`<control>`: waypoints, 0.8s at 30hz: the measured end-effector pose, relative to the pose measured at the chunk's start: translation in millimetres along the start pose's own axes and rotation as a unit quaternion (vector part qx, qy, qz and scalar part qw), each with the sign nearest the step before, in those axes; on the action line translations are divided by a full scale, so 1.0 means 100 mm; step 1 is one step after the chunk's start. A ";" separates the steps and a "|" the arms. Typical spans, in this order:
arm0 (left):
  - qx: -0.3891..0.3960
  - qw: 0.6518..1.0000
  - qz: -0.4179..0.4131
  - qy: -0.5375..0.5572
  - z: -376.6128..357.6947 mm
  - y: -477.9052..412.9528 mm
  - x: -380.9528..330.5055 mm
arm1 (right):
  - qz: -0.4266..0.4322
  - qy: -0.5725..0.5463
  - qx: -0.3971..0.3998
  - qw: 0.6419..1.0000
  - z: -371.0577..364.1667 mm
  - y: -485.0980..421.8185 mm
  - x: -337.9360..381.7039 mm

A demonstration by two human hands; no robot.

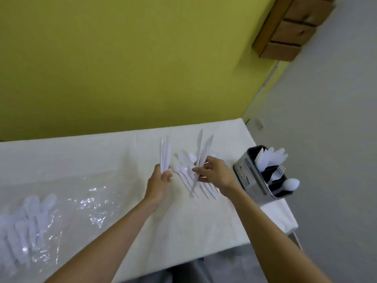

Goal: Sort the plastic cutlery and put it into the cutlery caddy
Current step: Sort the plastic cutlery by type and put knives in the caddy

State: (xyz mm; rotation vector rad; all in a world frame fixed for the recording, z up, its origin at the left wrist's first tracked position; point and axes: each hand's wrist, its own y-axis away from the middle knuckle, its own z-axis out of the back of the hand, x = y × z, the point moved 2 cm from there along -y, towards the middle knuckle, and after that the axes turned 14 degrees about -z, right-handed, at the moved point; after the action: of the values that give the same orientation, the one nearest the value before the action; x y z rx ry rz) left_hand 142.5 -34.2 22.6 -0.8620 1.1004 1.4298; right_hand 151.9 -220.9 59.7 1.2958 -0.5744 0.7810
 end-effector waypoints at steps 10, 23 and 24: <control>0.016 0.965 -0.028 0.260 -0.96 -0.33 -1.07 | 0.048 -0.159 -0.188 0.968 1.88 0.56 0.22; 0.029 0.957 -0.061 0.283 -1.93 -0.27 -1.27 | 0.039 0.205 -0.260 0.943 2.04 0.01 -0.07; 0.032 0.963 -0.073 0.258 -1.97 -0.27 -1.25 | 0.033 0.222 -0.258 0.940 2.06 0.00 -0.07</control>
State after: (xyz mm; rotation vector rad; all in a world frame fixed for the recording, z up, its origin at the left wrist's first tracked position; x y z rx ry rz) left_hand 175.1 -261.0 74.1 -1.2834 1.4251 1.0636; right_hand 158.1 -424.1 94.3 0.5926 -0.4165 0.8738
